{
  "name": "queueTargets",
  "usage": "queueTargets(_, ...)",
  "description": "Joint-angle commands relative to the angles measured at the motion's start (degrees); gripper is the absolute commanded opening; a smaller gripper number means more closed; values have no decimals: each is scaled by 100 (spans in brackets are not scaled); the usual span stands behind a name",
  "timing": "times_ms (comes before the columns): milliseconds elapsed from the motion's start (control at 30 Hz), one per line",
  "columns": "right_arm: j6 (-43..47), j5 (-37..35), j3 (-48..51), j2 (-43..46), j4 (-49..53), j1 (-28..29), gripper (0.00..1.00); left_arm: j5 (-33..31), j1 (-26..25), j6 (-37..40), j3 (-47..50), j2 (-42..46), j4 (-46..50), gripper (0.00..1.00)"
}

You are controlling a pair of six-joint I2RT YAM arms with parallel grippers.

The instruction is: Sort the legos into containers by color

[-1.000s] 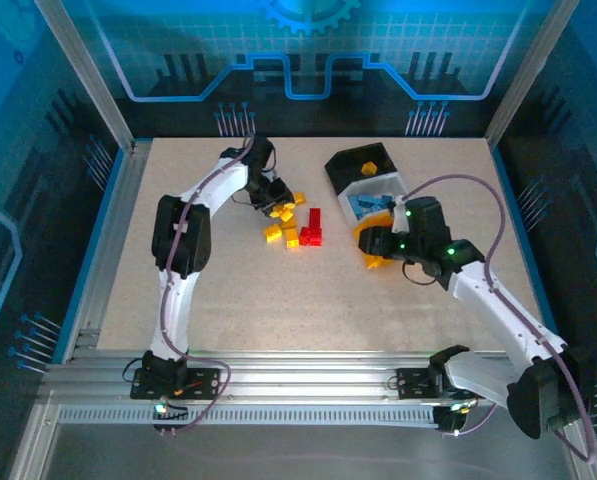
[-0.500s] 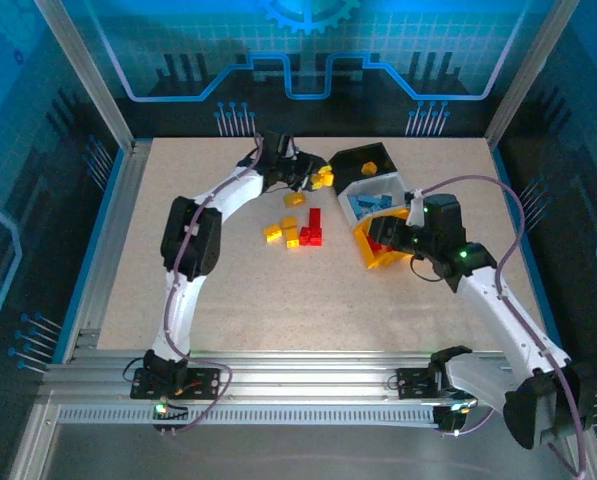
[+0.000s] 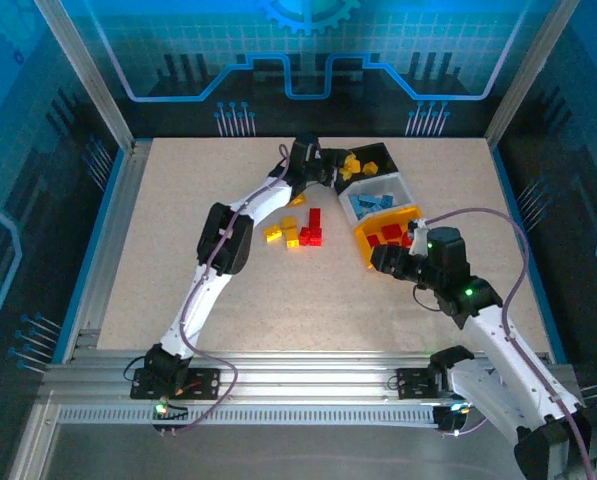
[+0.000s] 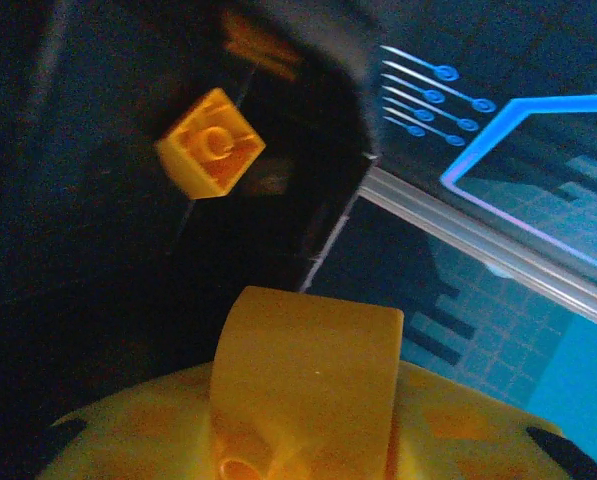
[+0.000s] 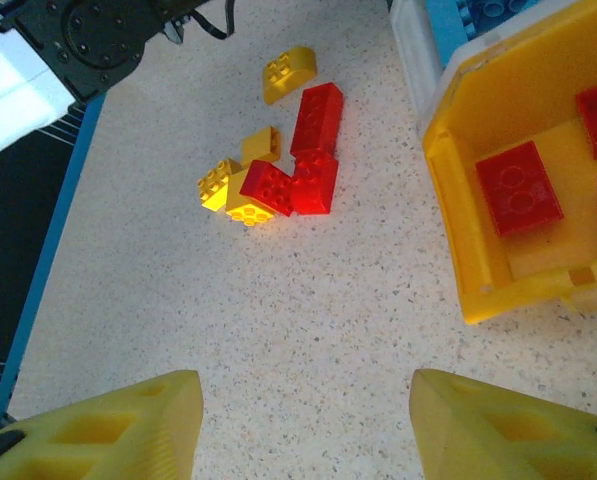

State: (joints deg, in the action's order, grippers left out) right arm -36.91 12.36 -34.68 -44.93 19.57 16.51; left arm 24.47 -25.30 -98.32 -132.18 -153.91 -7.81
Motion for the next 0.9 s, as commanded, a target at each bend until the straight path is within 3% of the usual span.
queueTargets(0, -80, -121, 82, 123, 10, 71, 58, -232, -10, -275, -604, -286, -59, 43)
queueTargets(67, -43, -120, 92, 129, 29, 70, 58, -215, -29, -311, -846, -432, 60, 56)
queueTargets(167, -19, -107, 84, 107, 29, 71, 59, -235, -64, -309, -920, -473, 187, 64)
queueTargets(600, -87, -106, 128, 151, 30, 66, 59, -117, -75, -306, -788, -345, 174, 67)
queueTargets(867, -163, -187, 112, 49, -45, 258, 59, 82, 19, -88, 27, 281, -60, 67)
